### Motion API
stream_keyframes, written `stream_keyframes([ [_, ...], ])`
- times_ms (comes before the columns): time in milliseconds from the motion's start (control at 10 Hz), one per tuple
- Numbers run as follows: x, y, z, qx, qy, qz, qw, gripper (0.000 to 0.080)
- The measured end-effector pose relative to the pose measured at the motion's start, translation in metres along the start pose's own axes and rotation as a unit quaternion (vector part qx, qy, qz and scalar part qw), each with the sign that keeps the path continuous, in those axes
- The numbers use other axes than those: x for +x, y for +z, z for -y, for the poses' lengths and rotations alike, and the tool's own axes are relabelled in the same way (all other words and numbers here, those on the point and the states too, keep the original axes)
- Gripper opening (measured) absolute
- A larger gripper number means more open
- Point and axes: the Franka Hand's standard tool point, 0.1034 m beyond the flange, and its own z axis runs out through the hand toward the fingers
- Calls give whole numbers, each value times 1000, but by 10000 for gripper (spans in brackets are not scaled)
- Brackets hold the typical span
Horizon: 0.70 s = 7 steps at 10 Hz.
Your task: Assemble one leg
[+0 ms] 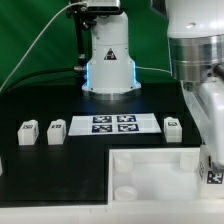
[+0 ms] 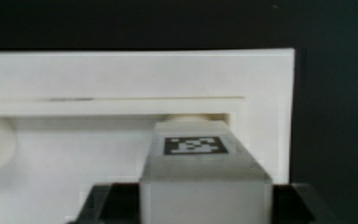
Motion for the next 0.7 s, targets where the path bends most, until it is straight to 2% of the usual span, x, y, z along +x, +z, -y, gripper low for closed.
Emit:
stream_keyframes([
  [200, -1, 0, 0, 3, 35, -2, 999, 294],
  [300, -1, 1, 0, 2, 15, -2, 1000, 466],
  [400, -1, 1, -1, 3, -20, -2, 1000, 466],
  [500, -1, 4, -3, 4, -92, -4, 996, 590],
  [600, 0, 4, -3, 4, -164, -5, 987, 638],
  [700, 1, 4, -3, 4, -210, -5, 978, 638],
])
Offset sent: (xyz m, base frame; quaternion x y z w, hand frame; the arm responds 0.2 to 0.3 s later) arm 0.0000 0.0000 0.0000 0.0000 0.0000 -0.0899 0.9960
